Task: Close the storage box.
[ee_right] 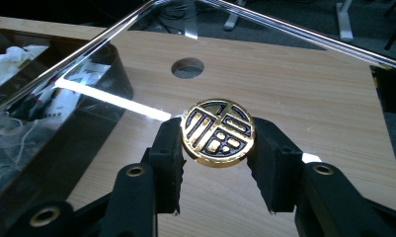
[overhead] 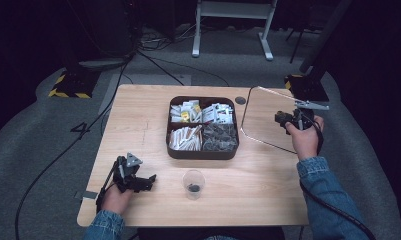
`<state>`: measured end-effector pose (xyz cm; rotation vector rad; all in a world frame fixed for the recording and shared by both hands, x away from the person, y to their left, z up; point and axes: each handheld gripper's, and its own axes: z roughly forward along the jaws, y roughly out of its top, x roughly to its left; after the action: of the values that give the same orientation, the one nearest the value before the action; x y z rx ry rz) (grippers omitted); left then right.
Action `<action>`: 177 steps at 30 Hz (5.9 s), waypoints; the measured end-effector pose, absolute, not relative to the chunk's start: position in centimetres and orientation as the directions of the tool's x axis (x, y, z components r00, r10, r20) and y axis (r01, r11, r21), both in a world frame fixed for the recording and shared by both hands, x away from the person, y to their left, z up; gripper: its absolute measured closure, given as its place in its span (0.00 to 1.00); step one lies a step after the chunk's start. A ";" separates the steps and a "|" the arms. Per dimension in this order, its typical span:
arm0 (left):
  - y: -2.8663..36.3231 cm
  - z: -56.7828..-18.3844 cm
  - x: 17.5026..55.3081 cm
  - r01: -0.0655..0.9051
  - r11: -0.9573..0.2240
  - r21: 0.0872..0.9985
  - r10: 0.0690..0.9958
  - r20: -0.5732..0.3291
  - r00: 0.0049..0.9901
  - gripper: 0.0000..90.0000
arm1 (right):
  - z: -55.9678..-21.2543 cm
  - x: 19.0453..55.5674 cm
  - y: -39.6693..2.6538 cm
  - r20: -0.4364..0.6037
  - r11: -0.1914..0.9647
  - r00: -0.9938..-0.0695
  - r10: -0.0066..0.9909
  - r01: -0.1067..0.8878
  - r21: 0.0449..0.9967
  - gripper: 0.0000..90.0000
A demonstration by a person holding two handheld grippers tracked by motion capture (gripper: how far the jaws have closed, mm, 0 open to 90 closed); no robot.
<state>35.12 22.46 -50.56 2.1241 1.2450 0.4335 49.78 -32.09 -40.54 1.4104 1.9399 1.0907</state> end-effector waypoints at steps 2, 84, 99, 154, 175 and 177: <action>22.5 -50.6 35.1 0.658 -0.355 0.664 0.866 -0.032 0.500 0.00 | -40.2 49.6 -31.6 0.054 0.155 -0.356 0.933 0.533 0.832 0.65; 22.6 -50.6 35.6 0.659 -0.354 0.663 0.868 -0.031 0.496 0.00 | -42.4 52.1 -8.5 0.035 0.364 -0.599 0.800 0.531 0.765 0.65; 22.6 -50.6 35.6 0.659 -0.352 0.664 0.868 -0.032 0.496 0.00 | -43.4 52.4 -7.6 0.045 0.368 -0.603 0.796 0.543 0.755 0.65; 23.0 -50.6 35.9 0.650 -0.367 0.666 0.859 -0.026 0.512 0.00 | -39.5 50.1 -9.3 0.060 0.306 -0.640 0.766 0.445 0.842 0.54; 23.1 -50.5 35.8 0.657 -0.362 0.662 0.863 -0.028 0.504 0.00 | -36.7 45.7 -16.8 0.047 0.283 -0.633 0.773 0.411 0.867 0.53; 23.1 -50.5 35.9 0.657 -0.359 0.663 0.865 -0.028 0.501 0.00 | -36.6 45.4 -17.7 0.046 0.279 -0.627 0.778 0.411 0.868 0.53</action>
<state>35.86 23.10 -50.53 2.1289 1.2425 0.4371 45.44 -17.66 -36.64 1.0731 2.1666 1.2918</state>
